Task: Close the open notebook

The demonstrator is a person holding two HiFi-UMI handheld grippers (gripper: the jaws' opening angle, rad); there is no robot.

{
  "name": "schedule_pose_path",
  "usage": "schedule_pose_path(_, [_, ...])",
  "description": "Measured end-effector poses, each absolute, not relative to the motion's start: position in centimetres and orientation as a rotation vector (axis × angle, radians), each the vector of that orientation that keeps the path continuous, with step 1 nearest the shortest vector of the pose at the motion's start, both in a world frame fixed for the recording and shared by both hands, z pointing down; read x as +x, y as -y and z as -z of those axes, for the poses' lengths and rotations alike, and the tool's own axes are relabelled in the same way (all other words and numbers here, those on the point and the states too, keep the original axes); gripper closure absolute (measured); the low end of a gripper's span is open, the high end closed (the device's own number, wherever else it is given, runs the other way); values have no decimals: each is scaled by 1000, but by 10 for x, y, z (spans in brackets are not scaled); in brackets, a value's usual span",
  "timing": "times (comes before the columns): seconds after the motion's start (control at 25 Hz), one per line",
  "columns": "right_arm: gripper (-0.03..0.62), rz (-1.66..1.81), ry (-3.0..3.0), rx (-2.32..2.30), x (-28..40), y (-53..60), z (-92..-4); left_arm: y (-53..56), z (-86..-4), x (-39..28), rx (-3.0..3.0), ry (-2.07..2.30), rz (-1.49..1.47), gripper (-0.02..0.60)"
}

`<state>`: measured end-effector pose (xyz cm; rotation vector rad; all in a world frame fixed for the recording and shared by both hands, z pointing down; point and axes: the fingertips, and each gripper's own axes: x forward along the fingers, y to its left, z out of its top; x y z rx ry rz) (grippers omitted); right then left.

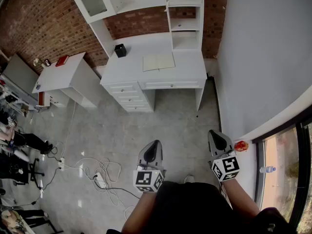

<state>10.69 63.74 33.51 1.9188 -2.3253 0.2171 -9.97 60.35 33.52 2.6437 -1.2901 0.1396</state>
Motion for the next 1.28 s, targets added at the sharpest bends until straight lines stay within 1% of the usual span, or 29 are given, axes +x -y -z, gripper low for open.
schedule_pose_path(0.4, [595, -255, 2333, 1928, 113, -644, -339, -608, -336, -97, 2634, 1303, -126, 571])
schedule_pose_path(0.76, [595, -241, 2367, 1877, 104, -645, -344, -611, -341, -96, 2633, 1288, -126, 569])
schedule_pose_path(0.92, [592, -223, 2348, 1886, 111, -642, -343, -608, -339, -96, 2635, 1300, -119, 568])
schedule_pose_path(0.96, [494, -230, 2343, 1895, 115, -642, -343, -607, -338, -97, 2636, 1311, -119, 556])
schedule_pose_path(1.0, [410, -242, 2335, 1910, 119, -643, -342, -607, -337, -99, 2640, 1324, -120, 492])
schedule_pose_path(1.04, [370, -254, 2325, 1932, 125, -643, -343, -606, -336, -101, 2643, 1339, -121, 433])
schedule_pose_path(1.08, [342, -262, 2316, 1959, 131, -645, -343, -606, -336, -102, 2639, 1356, -120, 402])
schedule_pose_path(1.16, [321, -267, 2301, 2018, 144, -648, -343, -605, -341, -105, 2610, 1369, -107, 306])
schedule_pose_path(1.24, [269, -279, 2289, 2050, 151, -651, -345, -606, -346, -105, 2577, 1360, -90, 266])
schedule_pose_path(1.28, [252, -293, 2289, 2056, 153, -653, -347, -608, -348, -105, 2571, 1355, -87, 261])
